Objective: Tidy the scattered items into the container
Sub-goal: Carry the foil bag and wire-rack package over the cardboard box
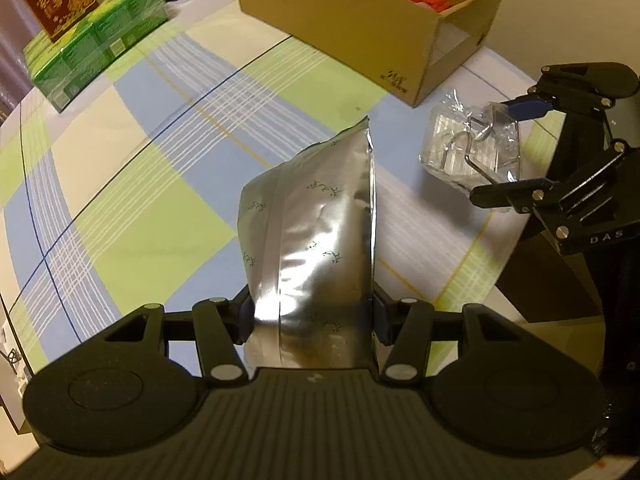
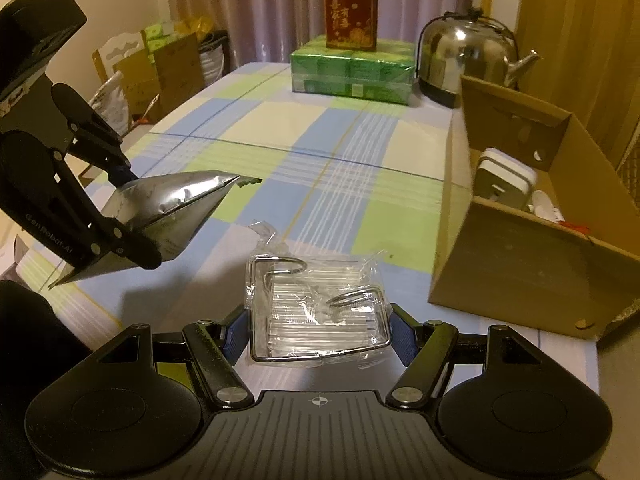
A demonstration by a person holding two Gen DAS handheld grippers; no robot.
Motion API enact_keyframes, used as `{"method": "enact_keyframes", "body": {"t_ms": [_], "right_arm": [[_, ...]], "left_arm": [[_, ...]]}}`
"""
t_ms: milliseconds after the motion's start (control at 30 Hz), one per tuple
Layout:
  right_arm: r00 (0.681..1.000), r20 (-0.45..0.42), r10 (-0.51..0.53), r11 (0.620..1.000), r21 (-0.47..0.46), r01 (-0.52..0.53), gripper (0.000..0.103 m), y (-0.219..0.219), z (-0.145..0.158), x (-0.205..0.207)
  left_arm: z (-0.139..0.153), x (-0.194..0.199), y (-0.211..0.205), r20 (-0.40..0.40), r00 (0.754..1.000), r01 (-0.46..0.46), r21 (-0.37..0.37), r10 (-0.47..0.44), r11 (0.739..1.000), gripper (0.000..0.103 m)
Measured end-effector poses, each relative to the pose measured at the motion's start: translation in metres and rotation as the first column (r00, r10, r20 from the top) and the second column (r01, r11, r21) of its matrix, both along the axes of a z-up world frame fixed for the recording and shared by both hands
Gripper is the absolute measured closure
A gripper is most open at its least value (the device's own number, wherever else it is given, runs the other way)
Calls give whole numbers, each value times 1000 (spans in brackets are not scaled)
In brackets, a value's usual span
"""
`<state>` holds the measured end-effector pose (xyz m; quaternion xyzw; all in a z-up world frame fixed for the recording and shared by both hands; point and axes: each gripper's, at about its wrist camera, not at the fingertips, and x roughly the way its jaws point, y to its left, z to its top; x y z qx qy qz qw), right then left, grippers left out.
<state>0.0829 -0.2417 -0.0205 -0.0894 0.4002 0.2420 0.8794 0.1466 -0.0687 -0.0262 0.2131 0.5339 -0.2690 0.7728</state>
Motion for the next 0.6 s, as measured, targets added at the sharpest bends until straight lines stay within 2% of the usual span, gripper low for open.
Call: {"method": "enact_keyframes", "body": {"t_ms": [600], "right_arm": [[994, 23, -106, 994, 28, 106, 36, -47, 15, -15]], "left_arm": [[20, -13, -48, 20, 996, 82, 25, -82, 996, 53]]}}
